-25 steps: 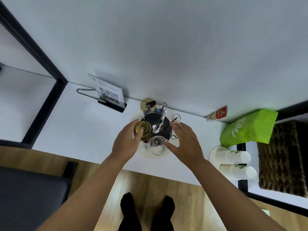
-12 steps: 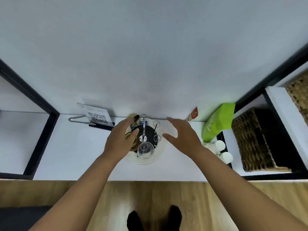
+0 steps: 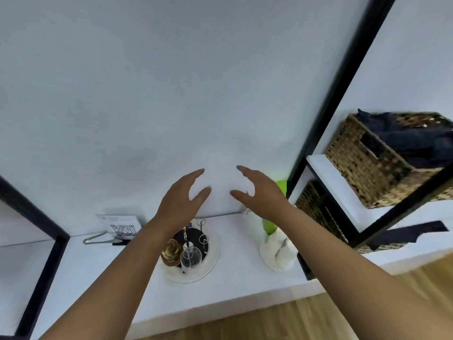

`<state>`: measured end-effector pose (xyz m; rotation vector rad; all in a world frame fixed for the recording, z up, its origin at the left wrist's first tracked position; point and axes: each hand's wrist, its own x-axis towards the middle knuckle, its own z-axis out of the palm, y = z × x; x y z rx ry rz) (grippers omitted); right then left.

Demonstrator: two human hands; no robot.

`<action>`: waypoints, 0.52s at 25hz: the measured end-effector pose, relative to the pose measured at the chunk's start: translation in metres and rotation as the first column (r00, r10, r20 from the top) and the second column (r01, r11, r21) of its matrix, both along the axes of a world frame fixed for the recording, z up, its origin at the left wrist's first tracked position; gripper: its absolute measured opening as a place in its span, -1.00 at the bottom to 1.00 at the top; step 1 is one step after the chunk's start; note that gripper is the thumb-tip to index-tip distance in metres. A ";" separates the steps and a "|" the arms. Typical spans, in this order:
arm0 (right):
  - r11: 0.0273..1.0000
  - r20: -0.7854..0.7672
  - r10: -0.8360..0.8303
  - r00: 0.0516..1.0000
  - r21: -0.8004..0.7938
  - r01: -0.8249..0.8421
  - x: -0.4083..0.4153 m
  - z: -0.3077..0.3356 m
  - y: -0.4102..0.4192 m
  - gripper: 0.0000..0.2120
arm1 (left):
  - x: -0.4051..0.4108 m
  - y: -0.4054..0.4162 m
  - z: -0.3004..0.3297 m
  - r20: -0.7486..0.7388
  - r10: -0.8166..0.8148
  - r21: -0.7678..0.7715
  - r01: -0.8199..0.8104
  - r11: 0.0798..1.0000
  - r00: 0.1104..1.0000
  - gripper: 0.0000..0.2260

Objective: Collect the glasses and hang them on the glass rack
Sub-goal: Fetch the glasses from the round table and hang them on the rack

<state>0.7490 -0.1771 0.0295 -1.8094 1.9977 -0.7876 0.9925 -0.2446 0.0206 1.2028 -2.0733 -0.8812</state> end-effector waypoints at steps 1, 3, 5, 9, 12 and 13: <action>0.999 0.019 -0.018 1.000 -0.039 0.019 -0.009 0.016 0.005 -0.30 | -0.010 0.004 0.019 -0.023 -0.016 -0.023 0.015 1.000 1.000 -0.51; 0.993 0.039 -0.041 0.998 -0.111 0.045 -0.025 0.045 0.017 -0.31 | -0.031 0.015 0.053 -0.060 -0.047 -0.070 0.043 0.997 0.997 -0.51; 0.987 0.058 -0.045 0.997 -0.151 0.053 -0.040 0.069 0.035 -0.31 | -0.052 0.030 0.081 -0.082 -0.078 -0.105 0.069 0.992 0.994 -0.51; 0.978 0.079 -0.038 0.996 -0.200 0.053 -0.076 0.107 0.091 -0.28 | -0.098 0.076 0.122 -0.090 -0.126 -0.171 0.109 0.979 0.988 -0.50; 0.971 0.051 -0.028 0.998 -0.236 0.039 -0.100 0.138 0.132 -0.27 | -0.128 0.116 0.140 -0.094 -0.169 -0.202 0.148 0.968 0.981 -0.49; 0.966 0.049 -0.025 0.998 -0.254 0.037 -0.110 0.149 0.149 -0.26 | -0.140 0.131 0.146 -0.092 -0.187 -0.217 0.164 0.962 0.978 -0.49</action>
